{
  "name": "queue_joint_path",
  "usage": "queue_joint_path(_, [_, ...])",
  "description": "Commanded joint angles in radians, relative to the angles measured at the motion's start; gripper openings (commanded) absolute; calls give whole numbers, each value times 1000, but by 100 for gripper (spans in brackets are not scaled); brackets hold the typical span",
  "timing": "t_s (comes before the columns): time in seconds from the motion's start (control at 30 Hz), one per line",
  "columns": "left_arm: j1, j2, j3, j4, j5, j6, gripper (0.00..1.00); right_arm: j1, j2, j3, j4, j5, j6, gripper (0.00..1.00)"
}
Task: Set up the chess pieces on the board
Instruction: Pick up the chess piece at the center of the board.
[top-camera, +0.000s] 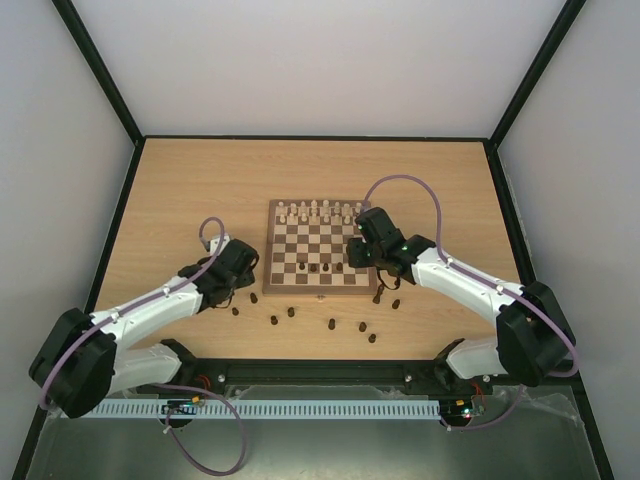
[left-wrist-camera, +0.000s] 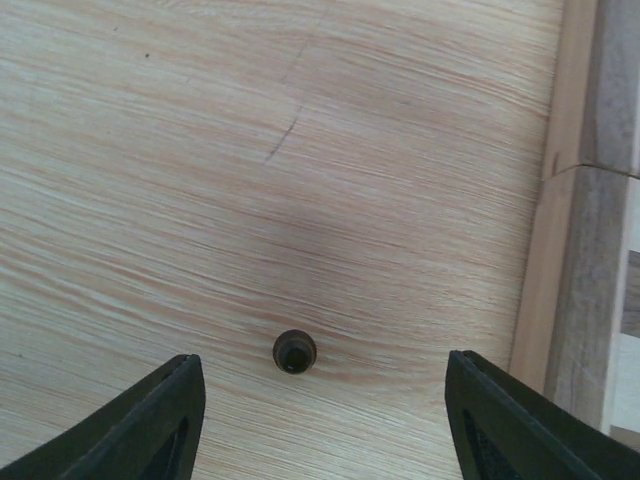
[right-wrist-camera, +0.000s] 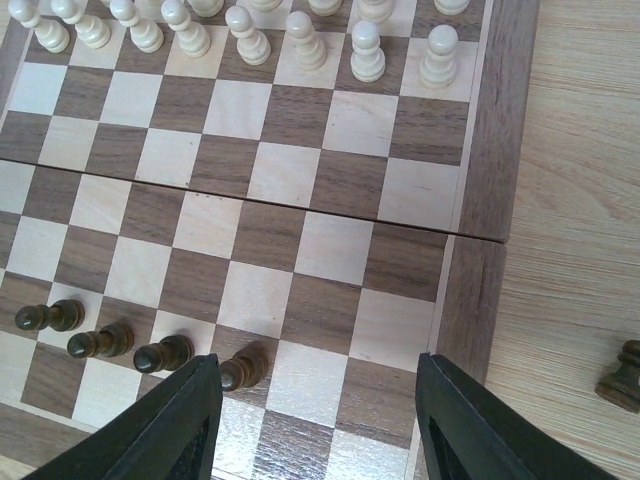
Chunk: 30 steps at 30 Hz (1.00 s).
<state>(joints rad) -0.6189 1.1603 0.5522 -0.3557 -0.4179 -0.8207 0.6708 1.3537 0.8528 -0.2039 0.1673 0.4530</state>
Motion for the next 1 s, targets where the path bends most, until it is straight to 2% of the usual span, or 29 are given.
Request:
queue_joint_path(0.0, [18,28,-25,20,-15,-9,65,0,-22,-17,-10,-16,-4,54])
queue_joint_path(0.5, [85,133,-26,109,48,46,38,0,-14,-18,-10,-16,-6,53])
queue_joint_path(0.97, [87,180,-22,117,77,44,24,0,-10,-16,-10,-17,-7,53])
